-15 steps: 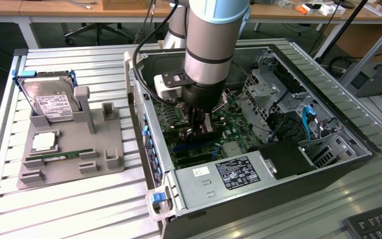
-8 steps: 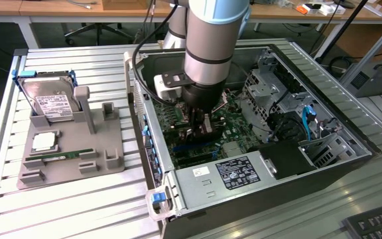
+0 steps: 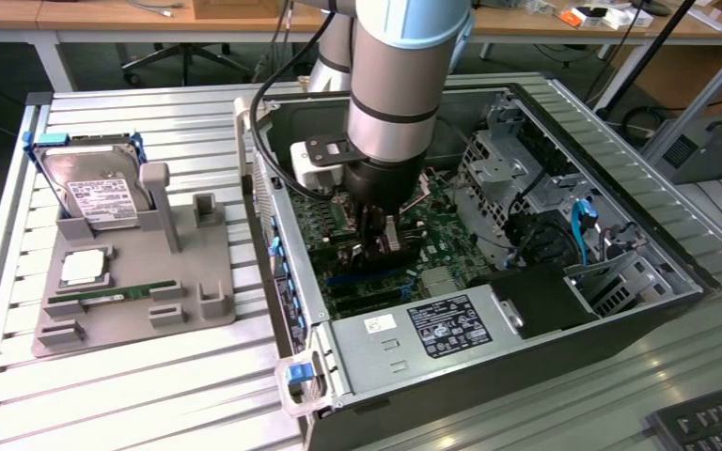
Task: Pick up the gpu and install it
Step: 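Insert the gpu into the slot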
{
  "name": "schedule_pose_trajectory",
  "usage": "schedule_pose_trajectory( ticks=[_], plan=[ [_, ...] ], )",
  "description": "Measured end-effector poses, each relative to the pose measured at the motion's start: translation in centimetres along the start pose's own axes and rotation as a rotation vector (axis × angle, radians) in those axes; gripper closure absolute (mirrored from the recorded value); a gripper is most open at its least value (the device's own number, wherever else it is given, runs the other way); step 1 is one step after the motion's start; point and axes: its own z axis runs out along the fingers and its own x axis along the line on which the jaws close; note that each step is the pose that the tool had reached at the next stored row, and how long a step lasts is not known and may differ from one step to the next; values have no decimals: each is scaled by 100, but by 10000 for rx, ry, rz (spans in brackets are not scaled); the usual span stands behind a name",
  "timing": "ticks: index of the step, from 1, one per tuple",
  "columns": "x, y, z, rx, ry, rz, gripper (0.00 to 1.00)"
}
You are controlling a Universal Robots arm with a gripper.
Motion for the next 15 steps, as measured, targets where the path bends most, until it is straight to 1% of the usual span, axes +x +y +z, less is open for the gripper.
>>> schedule_pose_trajectory(
  ticks=[5, 10, 15],
  plan=[
    [0, 0, -7, -1, 2, 0, 73],
    [1, 0, -10, -3, 18, -1, 73],
    [0, 0, -10, -3, 18, -1, 73]
  ],
)
